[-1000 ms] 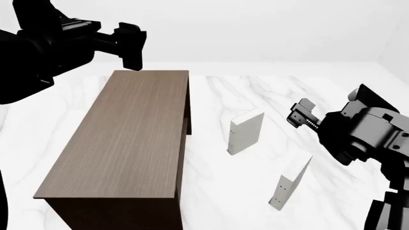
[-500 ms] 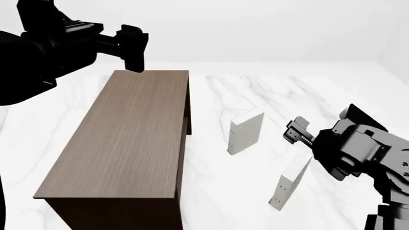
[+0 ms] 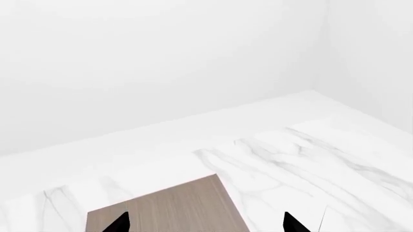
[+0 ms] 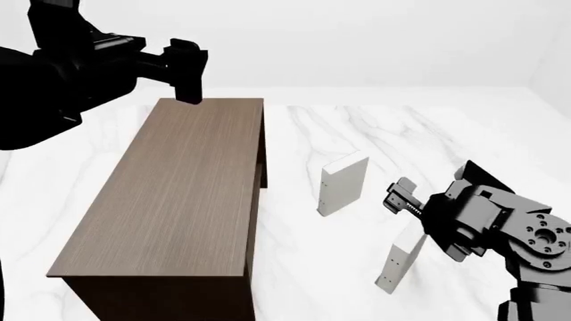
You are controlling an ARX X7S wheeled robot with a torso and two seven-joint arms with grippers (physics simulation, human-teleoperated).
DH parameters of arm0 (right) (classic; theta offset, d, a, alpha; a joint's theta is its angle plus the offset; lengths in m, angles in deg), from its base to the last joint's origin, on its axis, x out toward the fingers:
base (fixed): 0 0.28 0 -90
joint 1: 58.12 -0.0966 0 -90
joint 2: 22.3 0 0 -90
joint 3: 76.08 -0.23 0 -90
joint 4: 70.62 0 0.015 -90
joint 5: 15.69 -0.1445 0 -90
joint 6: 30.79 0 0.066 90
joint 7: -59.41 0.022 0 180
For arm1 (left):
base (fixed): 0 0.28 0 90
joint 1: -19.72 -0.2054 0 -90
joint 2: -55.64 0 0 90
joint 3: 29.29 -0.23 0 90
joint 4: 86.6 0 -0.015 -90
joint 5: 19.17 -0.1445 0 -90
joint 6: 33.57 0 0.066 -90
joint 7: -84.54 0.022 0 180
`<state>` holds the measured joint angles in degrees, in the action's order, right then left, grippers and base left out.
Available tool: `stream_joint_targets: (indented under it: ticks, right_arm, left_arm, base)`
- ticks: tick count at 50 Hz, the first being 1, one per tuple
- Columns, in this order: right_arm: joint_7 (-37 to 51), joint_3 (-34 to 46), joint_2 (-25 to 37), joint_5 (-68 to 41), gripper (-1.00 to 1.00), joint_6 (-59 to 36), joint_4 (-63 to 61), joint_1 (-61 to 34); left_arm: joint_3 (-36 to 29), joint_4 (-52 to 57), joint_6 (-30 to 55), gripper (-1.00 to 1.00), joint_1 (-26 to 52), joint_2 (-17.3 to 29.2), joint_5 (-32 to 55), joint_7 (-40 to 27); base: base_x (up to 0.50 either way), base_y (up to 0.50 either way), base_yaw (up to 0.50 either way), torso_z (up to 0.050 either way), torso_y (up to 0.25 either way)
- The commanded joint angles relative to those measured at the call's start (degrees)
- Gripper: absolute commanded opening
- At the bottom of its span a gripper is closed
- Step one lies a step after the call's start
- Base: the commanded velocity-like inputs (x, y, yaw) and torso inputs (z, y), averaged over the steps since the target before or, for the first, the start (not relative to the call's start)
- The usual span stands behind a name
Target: Pick up the book on the right and place it under the cabinet shelf.
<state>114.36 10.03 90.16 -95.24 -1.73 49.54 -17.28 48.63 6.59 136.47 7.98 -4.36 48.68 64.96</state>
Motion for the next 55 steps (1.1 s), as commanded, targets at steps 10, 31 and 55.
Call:
stream_joint_targets:
  ticks: [10,31,55]
  right_arm:
    - [-3.43,2.15,0.07,3.00,1.00,2.12,3.90,1.52]
    - [0.16,0.91,0.62,-1.11,-1.00,-1.57,-1.53,1.20]
    - [14.15,-5.97,3.09,-18.98,-1.00,-10.55,-19.54,1.85]
  left_arm:
    - [-0.72,-0.18,-1.19,1.00,-0.93,0.64,0.52,-0.08]
    - [-1.46,-0.57,-1.92,1.00,-0.83,0.95,1.04,-0.23]
    - [-1.23,-0.01,-2.10,1.00,-0.38,1.15,2.96,-1.47]
  base:
    - [0.00,0.00,0.00,0.000,0.000]
    - [0.00,0.00,0.00,0.000,0.000]
    - [0.00,0.00,0.00,0.000,0.001]
